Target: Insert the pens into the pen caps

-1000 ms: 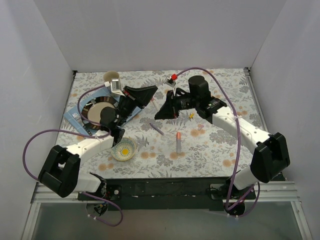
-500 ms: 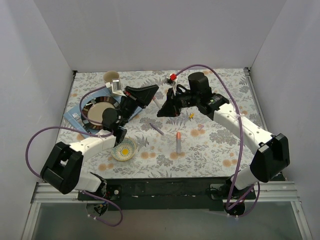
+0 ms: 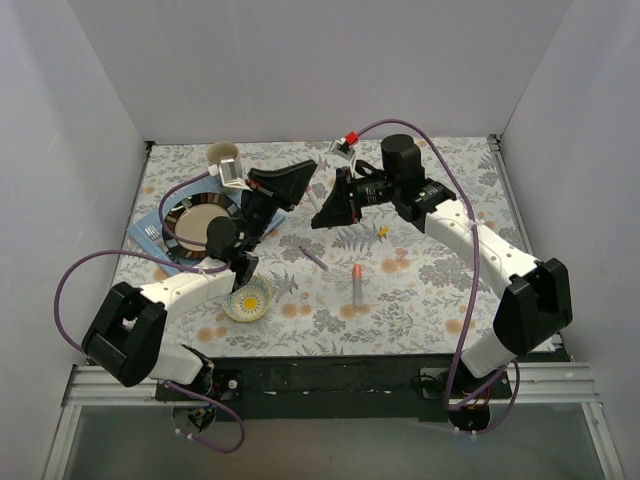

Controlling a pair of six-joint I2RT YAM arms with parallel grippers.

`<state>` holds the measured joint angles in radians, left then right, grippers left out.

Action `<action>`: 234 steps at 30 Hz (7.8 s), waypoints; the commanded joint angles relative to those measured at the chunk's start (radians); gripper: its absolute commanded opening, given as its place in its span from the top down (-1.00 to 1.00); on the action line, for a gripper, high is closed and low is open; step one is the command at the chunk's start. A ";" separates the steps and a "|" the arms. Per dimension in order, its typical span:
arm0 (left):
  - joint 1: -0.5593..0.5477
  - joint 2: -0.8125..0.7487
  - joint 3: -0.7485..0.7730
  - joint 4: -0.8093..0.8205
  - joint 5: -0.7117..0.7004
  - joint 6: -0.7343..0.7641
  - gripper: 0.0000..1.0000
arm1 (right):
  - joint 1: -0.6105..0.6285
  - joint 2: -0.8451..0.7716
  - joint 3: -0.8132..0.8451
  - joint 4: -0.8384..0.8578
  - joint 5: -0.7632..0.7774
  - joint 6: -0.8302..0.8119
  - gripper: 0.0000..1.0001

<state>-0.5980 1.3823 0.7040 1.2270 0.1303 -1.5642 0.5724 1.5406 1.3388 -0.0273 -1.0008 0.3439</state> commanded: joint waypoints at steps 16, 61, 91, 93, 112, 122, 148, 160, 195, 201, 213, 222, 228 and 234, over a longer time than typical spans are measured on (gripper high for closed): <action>-0.258 0.089 -0.090 -0.300 0.629 -0.128 1.00 | -0.091 -0.111 0.157 0.406 0.439 -0.207 0.97; -0.091 0.443 0.247 -0.977 0.203 0.227 0.78 | -0.092 -0.910 -0.627 -0.174 0.587 -0.008 -0.49; -0.079 0.311 0.523 -1.767 -0.468 -0.321 -0.05 | -0.092 -0.840 -0.618 -0.335 0.895 0.127 -0.39; -0.079 0.348 0.535 -1.804 -0.478 -0.358 -0.04 | -0.091 -0.843 -0.625 -0.316 0.877 0.125 -0.39; -0.088 0.620 0.724 -1.979 -0.449 -0.361 0.25 | -0.092 -0.875 -0.658 -0.301 0.844 0.158 -0.37; -0.167 0.583 0.624 -1.950 -0.491 -0.307 0.79 | -0.092 -0.872 -0.670 -0.287 0.835 0.176 -0.37; -0.220 -0.138 0.121 -1.152 0.003 0.409 1.00 | -0.085 -0.450 -0.599 0.352 0.498 0.365 -0.38; -0.221 -0.134 0.109 -1.067 0.035 0.400 1.00 | -0.023 -0.373 -0.633 0.391 0.519 0.388 -0.05; -0.220 -0.151 0.065 -0.985 0.112 0.380 0.49 | 0.000 -0.428 -0.652 0.467 0.594 0.446 0.97; -0.221 -0.124 0.043 -0.965 0.176 0.380 0.35 | 0.001 -0.433 -0.616 0.464 0.587 0.446 0.97; -0.220 -0.138 0.023 -0.977 0.163 0.394 1.00 | 0.001 -0.458 -0.599 0.404 0.614 0.391 0.08; -0.209 -0.235 0.078 -1.135 -0.090 0.414 1.00 | -0.071 -0.456 -0.339 -0.217 1.071 0.145 -0.34; -0.209 -0.313 0.158 -1.291 -0.070 0.570 1.00 | -0.085 -0.399 -0.403 -0.191 0.934 -0.717 -0.37; -0.209 -0.396 0.100 -1.288 -0.118 0.587 1.00 | -0.199 -0.159 -0.273 -0.466 0.679 -1.219 -0.24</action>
<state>-0.8082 1.0428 0.8280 -0.0261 0.0551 -1.0245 0.4461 1.2629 0.9787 -0.2855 -0.1329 -0.4042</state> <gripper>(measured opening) 0.124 0.640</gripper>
